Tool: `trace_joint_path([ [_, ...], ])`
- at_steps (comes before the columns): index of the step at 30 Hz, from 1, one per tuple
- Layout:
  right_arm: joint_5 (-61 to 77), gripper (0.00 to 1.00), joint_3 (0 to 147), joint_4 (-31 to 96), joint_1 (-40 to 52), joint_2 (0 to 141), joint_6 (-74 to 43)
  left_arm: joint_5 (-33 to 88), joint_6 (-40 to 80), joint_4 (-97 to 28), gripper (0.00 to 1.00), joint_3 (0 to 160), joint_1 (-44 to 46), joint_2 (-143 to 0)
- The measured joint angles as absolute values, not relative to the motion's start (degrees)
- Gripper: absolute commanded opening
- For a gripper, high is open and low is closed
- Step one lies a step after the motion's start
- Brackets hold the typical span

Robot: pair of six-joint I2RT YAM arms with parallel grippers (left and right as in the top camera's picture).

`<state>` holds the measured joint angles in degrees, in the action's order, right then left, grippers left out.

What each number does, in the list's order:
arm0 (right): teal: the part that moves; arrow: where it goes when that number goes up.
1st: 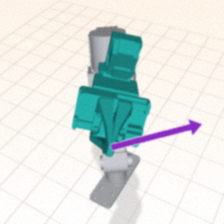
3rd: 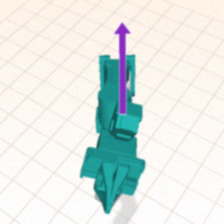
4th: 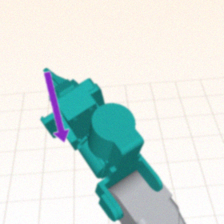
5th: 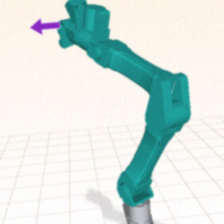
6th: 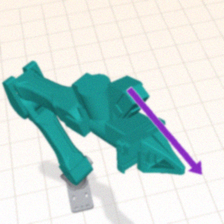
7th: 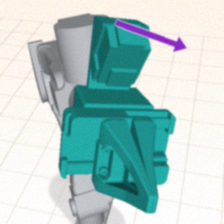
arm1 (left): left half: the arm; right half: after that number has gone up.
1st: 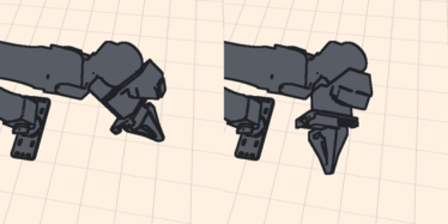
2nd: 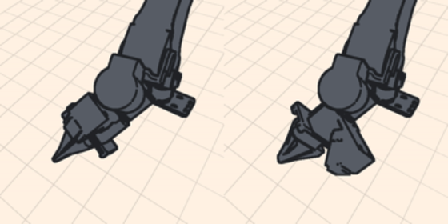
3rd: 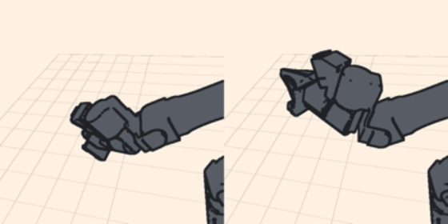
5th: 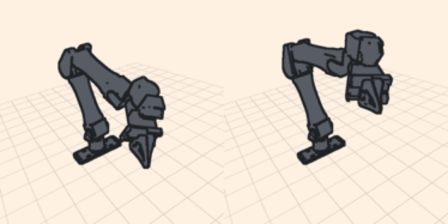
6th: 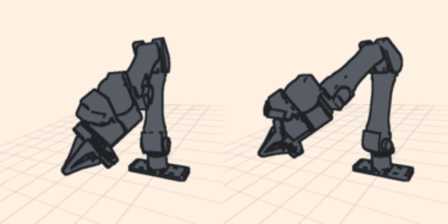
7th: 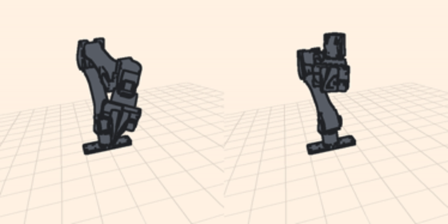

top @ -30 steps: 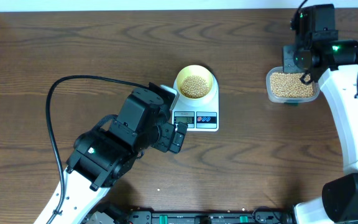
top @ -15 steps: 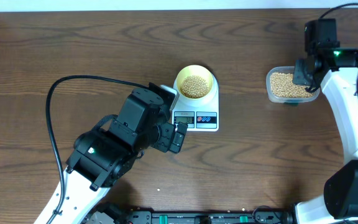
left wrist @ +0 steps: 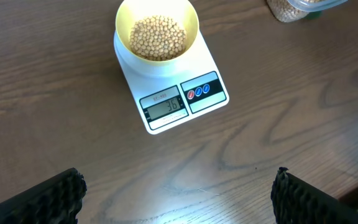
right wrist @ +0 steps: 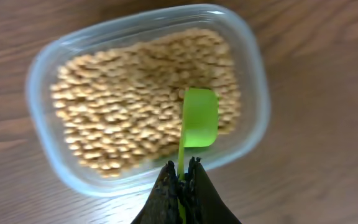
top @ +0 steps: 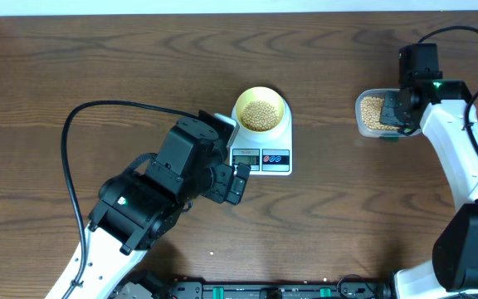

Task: Scoop item into bowl and weigh 50g on scale
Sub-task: 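Move the empty scoop back into the soybean tub with the right gripper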

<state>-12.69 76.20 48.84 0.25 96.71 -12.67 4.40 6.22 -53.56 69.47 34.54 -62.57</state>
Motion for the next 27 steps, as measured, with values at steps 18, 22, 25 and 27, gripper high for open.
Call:
trace_joint_path([
  [18, 8.75, 0.01, 76.05, 48.34, -8.67, 96.71, -13.23, 4.38, 6.22, -53.56, 0.98, 69.47, 34.54, -62.57],
  [22, 13.28, 0.01, 76.05, 48.31, -10.81, 96.99, -13.19, 4.38, 6.22, -53.56, 0.98, 69.47, 34.54, -62.57],
  [25, 16.78, 0.01, 76.05, 48.14, -12.38, 98.0, -12.91, 4.38, 6.22, -53.56, 0.98, 69.47, 34.54, -62.57],
  [27, 19.62, 0.01, 76.05, 47.55, -13.37, 99.09, -12.51, 4.4, 6.22, -53.56, 0.98, 69.47, 34.54, -62.57],
])
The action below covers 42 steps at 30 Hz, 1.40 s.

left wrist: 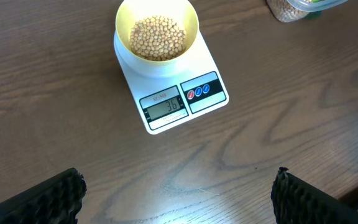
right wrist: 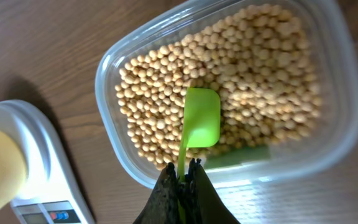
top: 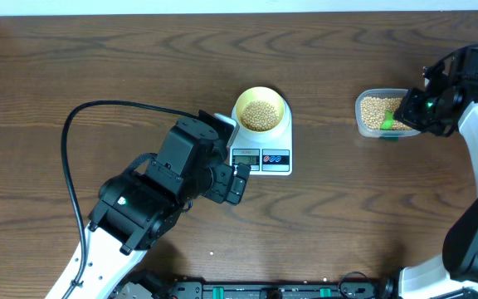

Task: Scoop item into bowl and weigh 50g on scale
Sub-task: 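Move the empty scoop back into the soybean tub with the right gripper, then scoop soybeans from the tub and lift the scoop with the right gripper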

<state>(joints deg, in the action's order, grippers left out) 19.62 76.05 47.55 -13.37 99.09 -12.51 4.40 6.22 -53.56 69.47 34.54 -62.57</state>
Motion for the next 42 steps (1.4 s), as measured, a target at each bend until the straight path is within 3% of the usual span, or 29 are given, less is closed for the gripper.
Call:
trace_joint_path([
  [42, 51.9, 0.01, 76.01, 47.53, -30.85, 101.75, 2.39, 4.38, 6.22, -53.56, 0.98, 69.47, 34.54, -62.57],
])
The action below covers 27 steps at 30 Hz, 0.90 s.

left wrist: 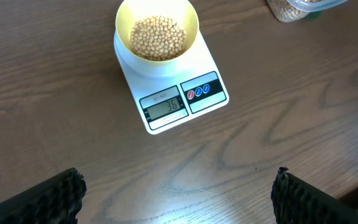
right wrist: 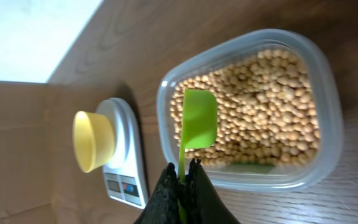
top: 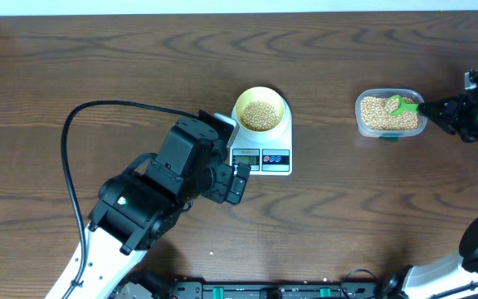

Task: Scoop item into bowl and weigh 50g on scale
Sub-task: 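Scoop soybeans from the tub and lift the scoop with the right gripper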

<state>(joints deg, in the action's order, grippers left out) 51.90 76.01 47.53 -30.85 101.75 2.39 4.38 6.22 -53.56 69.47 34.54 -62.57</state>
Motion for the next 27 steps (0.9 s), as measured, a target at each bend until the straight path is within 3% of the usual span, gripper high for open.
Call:
trace_joint_path([
  [15, 68.2, 0.01, 76.01, 47.51, -30.24, 101.75, 2.74, 4.38, 6.22, -53.56, 0.98, 69.47, 34.54, -62.57],
  [27, 71.5, 0.01, 75.94, 37.91, -18.06, 101.78, -3.36, 4.38, 6.22, -53.56, 0.98, 69.47, 34.54, -62.57],
])
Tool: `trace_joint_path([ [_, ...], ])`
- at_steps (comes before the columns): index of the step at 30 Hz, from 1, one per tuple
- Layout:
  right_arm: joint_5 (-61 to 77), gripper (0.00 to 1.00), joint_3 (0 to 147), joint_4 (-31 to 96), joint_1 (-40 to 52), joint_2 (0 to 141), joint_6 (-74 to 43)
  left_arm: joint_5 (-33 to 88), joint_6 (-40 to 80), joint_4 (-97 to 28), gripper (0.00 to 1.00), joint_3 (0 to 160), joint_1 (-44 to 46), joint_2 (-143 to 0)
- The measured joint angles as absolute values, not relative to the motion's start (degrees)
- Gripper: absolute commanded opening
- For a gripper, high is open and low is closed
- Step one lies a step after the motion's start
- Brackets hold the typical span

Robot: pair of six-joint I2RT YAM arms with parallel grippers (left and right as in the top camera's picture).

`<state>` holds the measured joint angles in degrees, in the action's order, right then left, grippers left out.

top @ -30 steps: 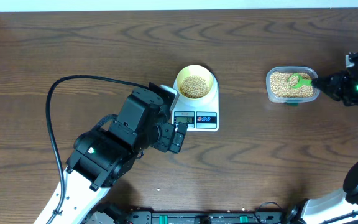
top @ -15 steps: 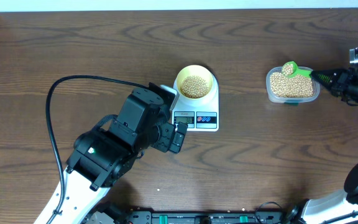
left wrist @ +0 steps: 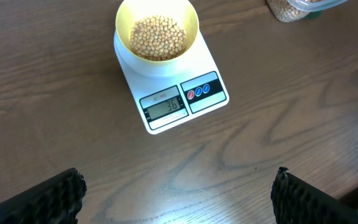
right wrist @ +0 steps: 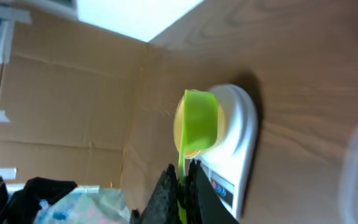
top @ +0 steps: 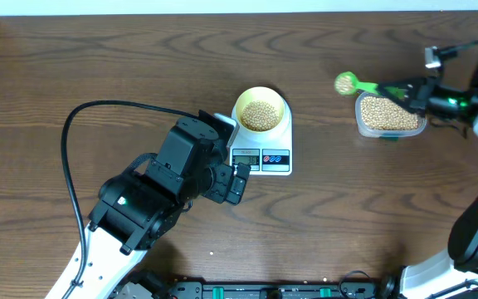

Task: Scoop item into bowl and weigh 50g on scale
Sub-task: 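Scoop soybeans from the tub and lift the scoop with the right gripper, then carry the filled scoop over the yellow bowl with the right gripper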

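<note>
A yellow bowl (top: 260, 111) of soybeans sits on the white scale (top: 264, 156); its display (left wrist: 165, 107) reads 36. My right gripper (top: 411, 90) is shut on the handle of a green scoop (top: 346, 82), which holds beans in the air between the clear bean container (top: 388, 114) and the bowl. In the right wrist view the scoop (right wrist: 201, 118) lies in front of the bowl and scale. My left gripper (left wrist: 178, 193) hangs open over bare table in front of the scale, nothing between its fingers.
A black cable (top: 81, 124) loops over the table left of the left arm. A cardboard wall (right wrist: 73, 93) shows beyond the table in the right wrist view. Bare wood surrounds the scale on every side.
My right gripper has moved left and lifted the scoop out of the bean container; the loaded scoop is now in the air left of the container. The left arm has not moved.
The right gripper held the green scoop empty over the beans in the container. Later the scoop lay in the beans at a flatter angle, then showed beans in it. Now it is out of the container toward the bowl. The scale reads 36 throughout.
</note>
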<state>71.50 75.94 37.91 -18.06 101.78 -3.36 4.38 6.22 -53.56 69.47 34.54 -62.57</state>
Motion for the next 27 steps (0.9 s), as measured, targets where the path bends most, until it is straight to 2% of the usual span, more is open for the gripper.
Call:
trace_joint_path([
  [10, 71.72, 0.01, 75.88, 23.42, -7.31, 101.8, -17.34, 4.4, 6.22, -53.56, 0.98, 69.47, 34.54, -62.57],
  [20, 70.87, 0.01, 75.88, 22.96, -1.37, 101.8, -21.37, 4.38, 6.22, -53.56, 0.98, 69.47, 34.54, -62.57],
  [27, 65.3, 0.01, 75.88, 23.03, 4.97, 101.8, -21.45, 4.4, 6.22, -53.56, 0.98, 69.47, 34.54, -62.57],
])
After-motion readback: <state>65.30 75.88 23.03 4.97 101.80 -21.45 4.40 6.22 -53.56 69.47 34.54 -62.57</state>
